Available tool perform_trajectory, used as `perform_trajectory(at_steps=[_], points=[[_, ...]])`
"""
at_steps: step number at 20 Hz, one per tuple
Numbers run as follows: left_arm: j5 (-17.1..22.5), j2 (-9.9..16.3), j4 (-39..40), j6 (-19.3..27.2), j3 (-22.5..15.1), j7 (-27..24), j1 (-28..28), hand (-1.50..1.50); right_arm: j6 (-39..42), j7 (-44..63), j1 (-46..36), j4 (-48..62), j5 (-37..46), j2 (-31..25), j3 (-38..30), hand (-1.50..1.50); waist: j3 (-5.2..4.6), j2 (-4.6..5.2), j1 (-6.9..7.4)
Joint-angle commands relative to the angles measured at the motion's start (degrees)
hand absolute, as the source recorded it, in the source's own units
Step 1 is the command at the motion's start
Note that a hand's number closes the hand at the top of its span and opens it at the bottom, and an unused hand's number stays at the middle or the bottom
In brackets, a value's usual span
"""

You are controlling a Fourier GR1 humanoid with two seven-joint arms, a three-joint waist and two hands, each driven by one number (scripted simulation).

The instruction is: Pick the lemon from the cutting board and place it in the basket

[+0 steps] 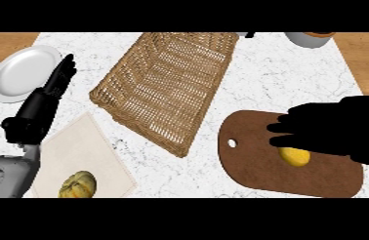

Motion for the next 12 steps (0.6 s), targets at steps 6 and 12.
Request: perform_trajectory(at_steps=[6,12], points=[[-3.48,-3.33,-1.83,0.89,-0.10,1.80,0.99,0.00,4.82,-6.46,1.31,7.46,17.99,9.77,2.70,-1.50,0.12,-0.10,-0.65],[-2.07,-2.17,-1.16,-2.63,3.06,0.11,2.57,0.00,1.70,-11.87,2.61,11.22,30.31,13.62,8.31,-1.50,0.10,-0.10,-0.60]])
